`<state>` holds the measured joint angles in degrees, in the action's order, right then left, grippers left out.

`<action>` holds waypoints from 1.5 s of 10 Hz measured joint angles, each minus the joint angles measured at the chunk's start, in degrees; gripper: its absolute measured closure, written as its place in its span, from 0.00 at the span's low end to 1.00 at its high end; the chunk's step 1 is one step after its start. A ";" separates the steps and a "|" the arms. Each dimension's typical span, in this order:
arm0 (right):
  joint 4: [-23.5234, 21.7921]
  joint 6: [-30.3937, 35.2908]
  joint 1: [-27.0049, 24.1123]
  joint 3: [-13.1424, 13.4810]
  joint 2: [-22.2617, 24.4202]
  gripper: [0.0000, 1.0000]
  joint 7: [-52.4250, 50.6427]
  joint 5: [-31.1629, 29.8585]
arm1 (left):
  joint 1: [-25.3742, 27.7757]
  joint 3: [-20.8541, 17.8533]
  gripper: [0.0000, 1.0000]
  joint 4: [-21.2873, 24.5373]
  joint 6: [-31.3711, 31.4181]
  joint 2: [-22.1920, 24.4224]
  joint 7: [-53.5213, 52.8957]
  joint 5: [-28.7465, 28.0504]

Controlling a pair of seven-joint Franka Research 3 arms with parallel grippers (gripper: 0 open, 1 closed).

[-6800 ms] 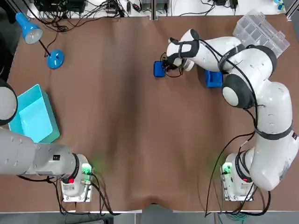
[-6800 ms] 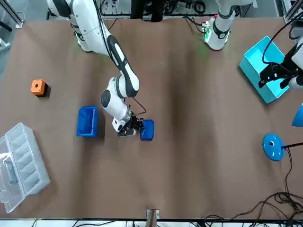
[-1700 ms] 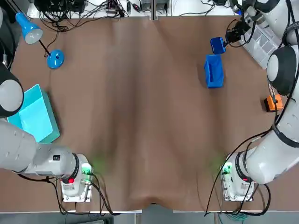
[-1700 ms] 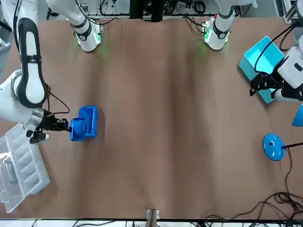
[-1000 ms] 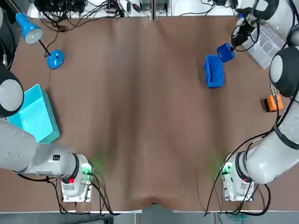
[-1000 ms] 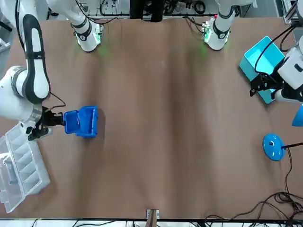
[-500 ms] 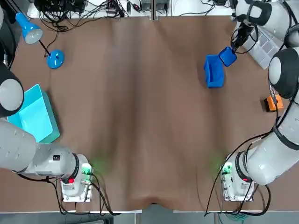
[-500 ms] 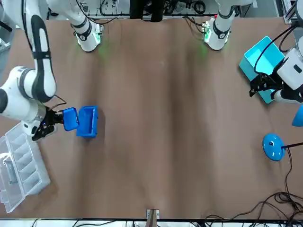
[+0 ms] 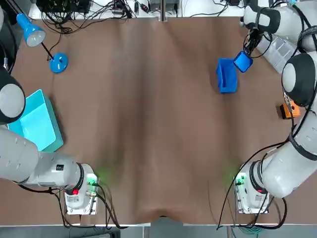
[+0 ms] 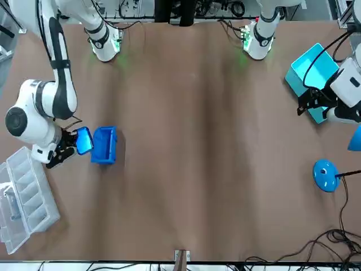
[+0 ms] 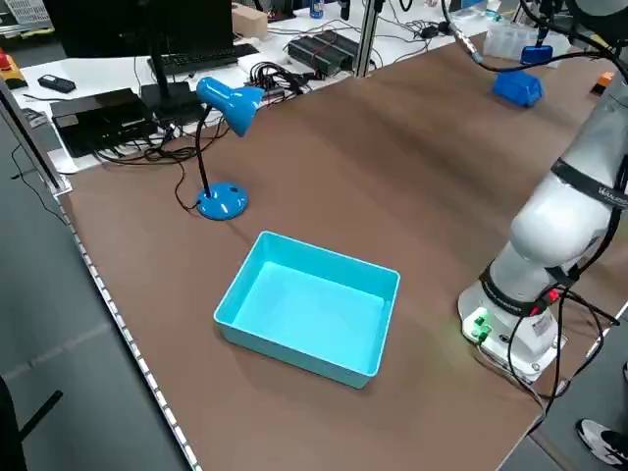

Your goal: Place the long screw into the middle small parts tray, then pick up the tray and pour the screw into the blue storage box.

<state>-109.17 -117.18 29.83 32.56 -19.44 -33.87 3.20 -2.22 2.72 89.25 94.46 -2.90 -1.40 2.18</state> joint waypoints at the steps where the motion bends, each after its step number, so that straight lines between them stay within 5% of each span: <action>1: 0.00 0.00 0.82 -0.02 -0.04 0.98 0.08 -1.40 | 0.00 0.00 0.00 0.00 0.00 -0.01 0.00 0.00; 8: 0.79 -0.75 6.43 -0.21 -1.45 0.98 11.07 -14.21 | 0.04 -0.05 0.00 -0.01 0.00 -0.11 0.00 0.00; 15: 1.42 0.10 9.16 -0.23 -2.18 0.98 20.70 -20.62 | 0.22 -0.08 0.00 -0.03 0.00 -0.13 0.00 0.00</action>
<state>-107.75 -117.08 38.99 32.33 -21.63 -13.18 -17.43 -2.00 2.64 89.21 94.46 -3.03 -1.40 2.18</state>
